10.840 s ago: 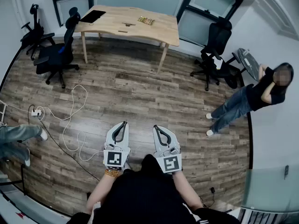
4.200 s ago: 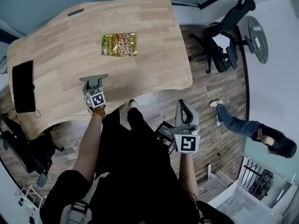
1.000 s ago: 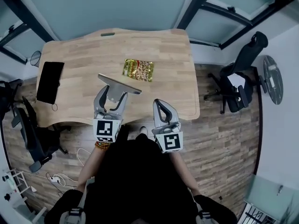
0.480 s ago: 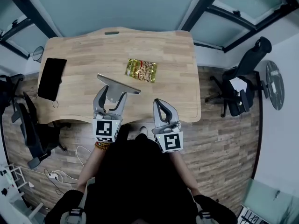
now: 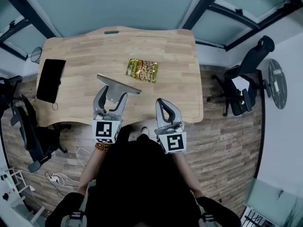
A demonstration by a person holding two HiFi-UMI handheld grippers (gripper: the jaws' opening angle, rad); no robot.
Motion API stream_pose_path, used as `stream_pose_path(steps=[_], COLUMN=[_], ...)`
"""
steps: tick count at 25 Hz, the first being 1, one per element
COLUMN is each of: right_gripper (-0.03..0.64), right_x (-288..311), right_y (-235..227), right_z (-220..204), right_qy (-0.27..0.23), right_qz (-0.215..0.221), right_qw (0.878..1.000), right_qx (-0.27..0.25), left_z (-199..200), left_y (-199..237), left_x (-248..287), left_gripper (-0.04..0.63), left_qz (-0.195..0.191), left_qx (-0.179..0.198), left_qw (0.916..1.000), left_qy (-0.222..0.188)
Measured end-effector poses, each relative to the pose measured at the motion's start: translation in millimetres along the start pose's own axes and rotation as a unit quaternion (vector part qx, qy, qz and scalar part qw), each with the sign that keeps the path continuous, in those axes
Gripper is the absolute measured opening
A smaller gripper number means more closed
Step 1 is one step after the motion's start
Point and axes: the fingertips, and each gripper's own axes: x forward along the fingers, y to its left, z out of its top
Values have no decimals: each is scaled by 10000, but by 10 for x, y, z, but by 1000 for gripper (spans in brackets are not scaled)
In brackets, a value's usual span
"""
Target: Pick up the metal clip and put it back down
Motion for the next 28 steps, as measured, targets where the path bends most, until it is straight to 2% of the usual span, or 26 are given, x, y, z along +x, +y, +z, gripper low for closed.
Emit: stream_pose_path(steps=[16, 20, 23, 28], right_gripper=[21, 21, 21, 21], right_x=[-37, -99, -89, -168], right_y=[-167, -246, -271, -437], right_z=[-44, -132, -40, -75], right_qy=[240, 487, 300, 443], right_qz=[-550, -778, -896, -1230], right_qw=[9982, 9957, 9955, 9913], right_qx=[-94, -106, -80, -153], left_z=[-301, -426, -533, -668], left_y=[113, 128, 149, 180], left_x=[209, 306, 361, 489], left_gripper=[305, 305, 305, 305], left_qz=[-296, -397, -487, -597], left_qx=[-36, -37, -31, 11], left_qw=[9991, 9983, 9974, 9957], left_qy=[291, 428, 536, 709])
